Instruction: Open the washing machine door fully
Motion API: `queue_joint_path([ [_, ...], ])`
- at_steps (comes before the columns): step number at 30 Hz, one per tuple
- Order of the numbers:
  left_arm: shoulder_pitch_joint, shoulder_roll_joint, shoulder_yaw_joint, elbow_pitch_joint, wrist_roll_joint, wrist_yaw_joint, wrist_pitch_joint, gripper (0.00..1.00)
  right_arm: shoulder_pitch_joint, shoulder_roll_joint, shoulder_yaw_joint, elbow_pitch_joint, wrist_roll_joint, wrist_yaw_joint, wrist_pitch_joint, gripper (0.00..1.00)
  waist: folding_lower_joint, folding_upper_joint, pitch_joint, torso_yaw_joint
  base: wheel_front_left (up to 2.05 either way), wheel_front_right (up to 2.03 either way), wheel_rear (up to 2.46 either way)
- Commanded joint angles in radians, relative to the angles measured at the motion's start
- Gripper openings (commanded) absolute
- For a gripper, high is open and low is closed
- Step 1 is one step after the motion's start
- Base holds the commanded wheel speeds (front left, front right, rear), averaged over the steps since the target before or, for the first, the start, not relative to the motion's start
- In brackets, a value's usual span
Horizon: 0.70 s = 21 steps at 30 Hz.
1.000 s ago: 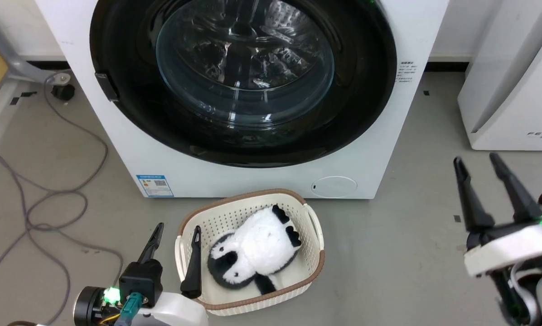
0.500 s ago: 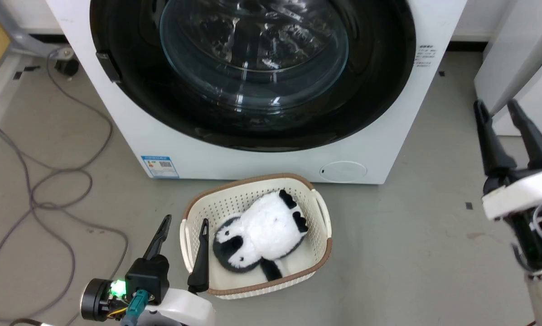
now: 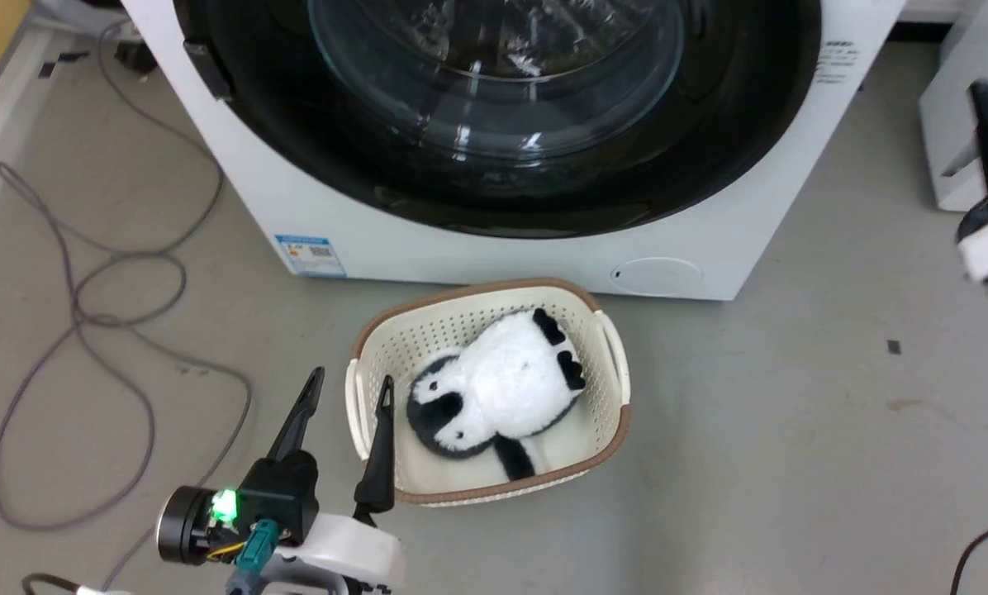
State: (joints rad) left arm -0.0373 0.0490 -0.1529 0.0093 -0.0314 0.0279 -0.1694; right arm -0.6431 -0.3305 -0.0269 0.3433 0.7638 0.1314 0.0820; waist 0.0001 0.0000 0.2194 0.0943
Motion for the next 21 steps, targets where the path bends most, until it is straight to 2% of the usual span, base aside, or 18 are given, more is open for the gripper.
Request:
queue_joint_path([
  [1,-0.020,0.001,-0.009,-0.004,-0.007,0.006,-0.010,1.00,-0.049,-0.016,-0.008,0.030,0.034,0.000,0.008,0.00,-0.0001,0.0000,0.014,0.012,0.00,0.00,0.00],
  [16,-0.050,0.001,-0.065,-0.008,-0.031,0.028,-0.039,1.00,-0.330,-0.066,-0.021,0.315,0.229,-0.001,0.227,0.00,-0.0001,0.0000,0.095,0.088,0.00,0.00,0.00],
  [18,-0.054,0.001,-0.073,-0.009,-0.035,0.033,-0.045,1.00,-0.377,-0.091,-0.026,0.378,0.267,-0.001,0.287,0.00,-0.0001,0.0000,0.107,0.107,0.00,0.00,0.00],
  [21,-0.054,0.001,-0.075,-0.010,-0.035,0.035,-0.052,1.00,-0.424,-0.115,-0.025,0.446,0.284,-0.001,0.313,0.00,-0.0001,0.0000,0.120,0.119,0.00,0.00,0.00],
])
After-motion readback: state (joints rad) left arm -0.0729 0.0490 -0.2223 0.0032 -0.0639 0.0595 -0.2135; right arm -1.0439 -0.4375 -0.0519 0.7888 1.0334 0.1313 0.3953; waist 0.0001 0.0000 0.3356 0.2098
